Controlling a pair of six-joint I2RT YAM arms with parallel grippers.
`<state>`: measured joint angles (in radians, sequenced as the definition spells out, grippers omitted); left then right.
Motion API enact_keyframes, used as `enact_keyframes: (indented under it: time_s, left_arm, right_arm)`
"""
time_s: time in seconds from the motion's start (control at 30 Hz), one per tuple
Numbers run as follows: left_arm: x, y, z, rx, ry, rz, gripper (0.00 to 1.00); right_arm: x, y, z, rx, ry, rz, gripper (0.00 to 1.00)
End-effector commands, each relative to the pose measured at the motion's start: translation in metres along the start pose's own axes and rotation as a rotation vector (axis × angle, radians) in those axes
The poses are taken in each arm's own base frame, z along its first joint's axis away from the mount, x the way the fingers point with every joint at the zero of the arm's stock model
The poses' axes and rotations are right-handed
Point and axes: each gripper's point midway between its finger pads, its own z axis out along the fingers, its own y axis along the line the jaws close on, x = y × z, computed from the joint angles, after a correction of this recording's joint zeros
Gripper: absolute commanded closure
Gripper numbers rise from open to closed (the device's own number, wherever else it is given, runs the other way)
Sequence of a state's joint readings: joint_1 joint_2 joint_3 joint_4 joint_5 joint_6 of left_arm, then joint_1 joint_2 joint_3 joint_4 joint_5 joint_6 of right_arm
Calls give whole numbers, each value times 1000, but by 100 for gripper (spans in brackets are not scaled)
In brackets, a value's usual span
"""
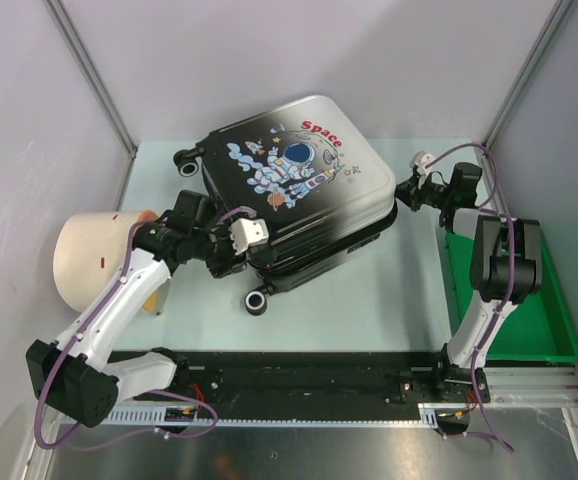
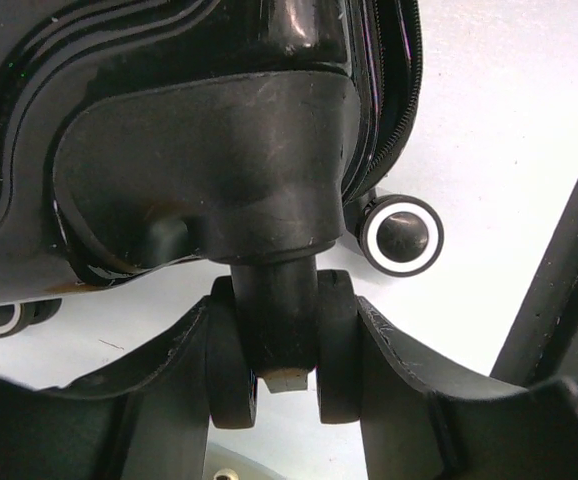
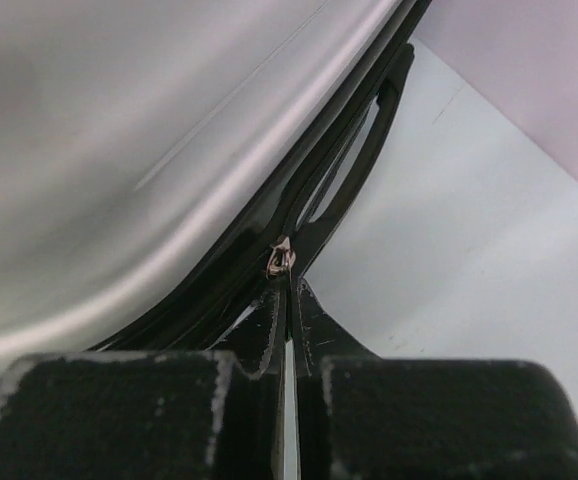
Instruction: Open, take out, and arrange the luggage
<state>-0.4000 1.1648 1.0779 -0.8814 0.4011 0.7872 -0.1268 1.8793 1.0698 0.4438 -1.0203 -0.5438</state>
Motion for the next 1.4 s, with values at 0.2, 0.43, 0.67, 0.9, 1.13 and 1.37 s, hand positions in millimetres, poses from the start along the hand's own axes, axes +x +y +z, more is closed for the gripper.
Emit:
enact_keyframes:
  time_s: [0.2,0.43,0.67,0.9,1.13,1.37]
  left_arm:
    - [12,27,8,-32,50,99,100]
    - [21,21,15,-1,62,112,100]
    - [19,21,21,25,49,95,100]
    - [15,20,21,30,30,66,100]
    - [-51,44,-24,-35,-193,-260,46]
    - [-107,101,-98,-151,-461,-579,0]
  right_arm:
    - [-59,-18,40,-19,-167,1,100]
    - [-63,-24,82,-101,-219,290,100]
    - [-53,19,117,-254,-199,518,100]
    - [-39,25,152,-276,-202,661,100]
    - [-36,47,139,-282,-155,757,100]
    - [-38,49,120,-250,-80,699,100]
